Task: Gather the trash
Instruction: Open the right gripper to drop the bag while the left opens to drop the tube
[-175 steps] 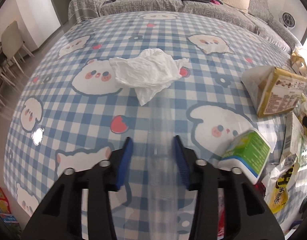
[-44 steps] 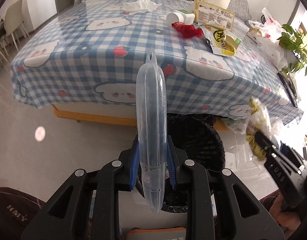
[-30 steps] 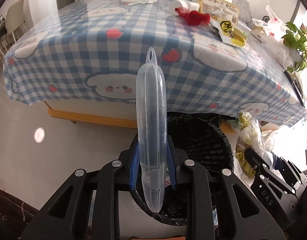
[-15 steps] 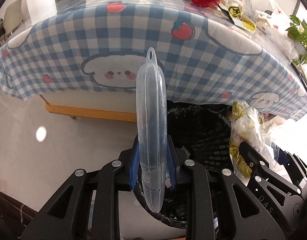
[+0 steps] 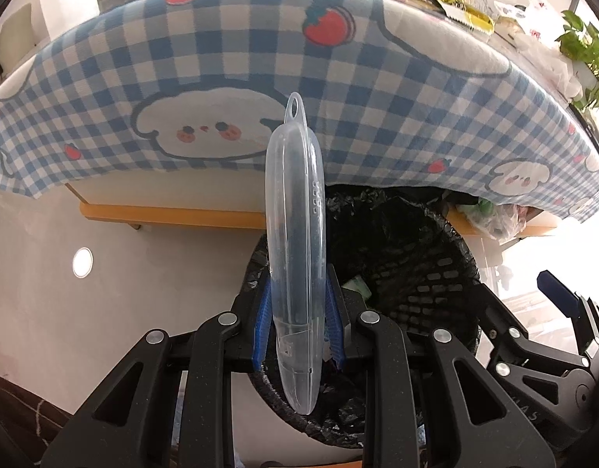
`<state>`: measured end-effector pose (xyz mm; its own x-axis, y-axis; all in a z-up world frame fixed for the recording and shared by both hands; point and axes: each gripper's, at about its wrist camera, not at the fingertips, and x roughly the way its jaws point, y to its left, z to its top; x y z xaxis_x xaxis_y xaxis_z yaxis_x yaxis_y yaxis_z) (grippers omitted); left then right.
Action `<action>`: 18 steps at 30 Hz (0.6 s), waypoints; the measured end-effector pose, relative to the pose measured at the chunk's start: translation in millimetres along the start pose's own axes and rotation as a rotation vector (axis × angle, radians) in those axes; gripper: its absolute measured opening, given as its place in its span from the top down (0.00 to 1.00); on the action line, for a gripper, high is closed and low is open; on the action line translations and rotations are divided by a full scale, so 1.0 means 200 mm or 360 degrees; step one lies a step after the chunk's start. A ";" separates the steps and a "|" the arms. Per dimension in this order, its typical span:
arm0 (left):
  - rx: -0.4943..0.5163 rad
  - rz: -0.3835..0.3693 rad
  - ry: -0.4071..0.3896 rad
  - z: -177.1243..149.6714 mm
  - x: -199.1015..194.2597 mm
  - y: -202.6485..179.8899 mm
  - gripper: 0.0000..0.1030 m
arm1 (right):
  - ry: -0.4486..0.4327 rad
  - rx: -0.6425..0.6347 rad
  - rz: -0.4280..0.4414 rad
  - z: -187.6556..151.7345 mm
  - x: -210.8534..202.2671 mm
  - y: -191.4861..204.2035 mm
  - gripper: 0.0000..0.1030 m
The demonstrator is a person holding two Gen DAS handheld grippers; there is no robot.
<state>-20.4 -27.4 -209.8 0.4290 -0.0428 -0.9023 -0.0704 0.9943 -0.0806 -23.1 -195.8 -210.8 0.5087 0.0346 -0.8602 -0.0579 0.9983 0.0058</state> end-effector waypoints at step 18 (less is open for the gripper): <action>0.0149 -0.0058 0.0077 -0.04 0.16 -0.33 0.76 | -0.0028 0.0229 -0.0117 -0.03 -0.05 -0.40 0.08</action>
<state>-8.7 -95.3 -236.9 0.3857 -0.0812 -0.9190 0.0297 0.9967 -0.0756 -29.1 -276.2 -205.7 0.5219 -0.0391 -0.8521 0.1027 0.9946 0.0173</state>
